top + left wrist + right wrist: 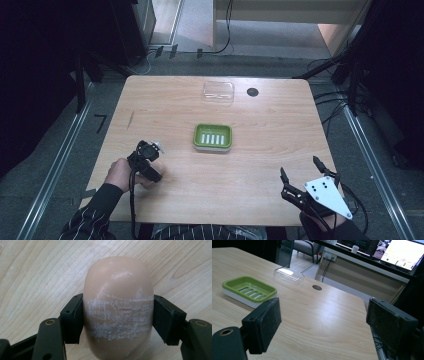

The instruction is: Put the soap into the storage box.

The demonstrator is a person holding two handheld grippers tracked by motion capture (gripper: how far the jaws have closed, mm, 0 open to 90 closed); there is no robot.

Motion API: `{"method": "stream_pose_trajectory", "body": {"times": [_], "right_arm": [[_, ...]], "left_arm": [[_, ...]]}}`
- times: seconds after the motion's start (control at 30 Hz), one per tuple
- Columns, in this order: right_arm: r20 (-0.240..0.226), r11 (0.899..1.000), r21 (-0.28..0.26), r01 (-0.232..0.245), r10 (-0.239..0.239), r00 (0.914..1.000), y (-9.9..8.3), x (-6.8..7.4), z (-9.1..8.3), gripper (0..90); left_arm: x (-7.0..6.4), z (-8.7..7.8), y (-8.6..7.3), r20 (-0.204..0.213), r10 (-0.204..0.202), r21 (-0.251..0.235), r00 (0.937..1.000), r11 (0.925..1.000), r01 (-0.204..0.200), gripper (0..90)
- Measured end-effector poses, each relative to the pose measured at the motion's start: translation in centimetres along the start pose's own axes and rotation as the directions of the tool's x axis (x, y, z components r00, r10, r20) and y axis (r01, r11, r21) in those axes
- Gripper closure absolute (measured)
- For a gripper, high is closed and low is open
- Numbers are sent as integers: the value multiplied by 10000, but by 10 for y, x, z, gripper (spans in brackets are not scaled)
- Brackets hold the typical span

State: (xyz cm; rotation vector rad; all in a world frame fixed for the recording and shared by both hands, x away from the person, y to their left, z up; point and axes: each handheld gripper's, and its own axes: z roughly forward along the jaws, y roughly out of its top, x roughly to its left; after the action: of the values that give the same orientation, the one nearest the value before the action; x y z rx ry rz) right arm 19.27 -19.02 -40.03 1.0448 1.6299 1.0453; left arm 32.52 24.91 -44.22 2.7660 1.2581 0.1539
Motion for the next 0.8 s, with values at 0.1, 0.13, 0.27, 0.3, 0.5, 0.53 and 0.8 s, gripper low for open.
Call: {"method": "stream_pose_trajectory", "body": {"times": [0.1,0.13,0.27,0.3,0.5,0.53,0.8], "right_arm": [[-6,10000,7,-31,31,10000,0,0,-1,134],[-8,10000,8,-22,22,10000,0,1,-1,134],[-15,10000,25,-14,14,10000,0,0,0,134],[0,10000,4,13,-13,10000,0,0,0,134],[4,10000,6,19,-19,10000,0,1,0,134],[8,10000,8,13,-13,10000,0,0,0,134],[7,10000,11,15,-15,10000,0,0,0,134]], "left_arm": [[-3,-2,1,-26,172,18,9998,9999,-172,337],[-5,-3,2,6,256,-9,9997,9997,-256,337],[-7,-9,6,-8,524,-107,9986,9986,-524,337],[-7,-10,6,-21,534,-170,9986,9984,-534,337],[-9,-16,13,71,909,-354,9958,9953,-906,337],[-10,-16,15,88,1005,-305,9949,9945,-1001,337],[-16,-17,28,9,1557,-286,9878,9874,-1556,337]]}}
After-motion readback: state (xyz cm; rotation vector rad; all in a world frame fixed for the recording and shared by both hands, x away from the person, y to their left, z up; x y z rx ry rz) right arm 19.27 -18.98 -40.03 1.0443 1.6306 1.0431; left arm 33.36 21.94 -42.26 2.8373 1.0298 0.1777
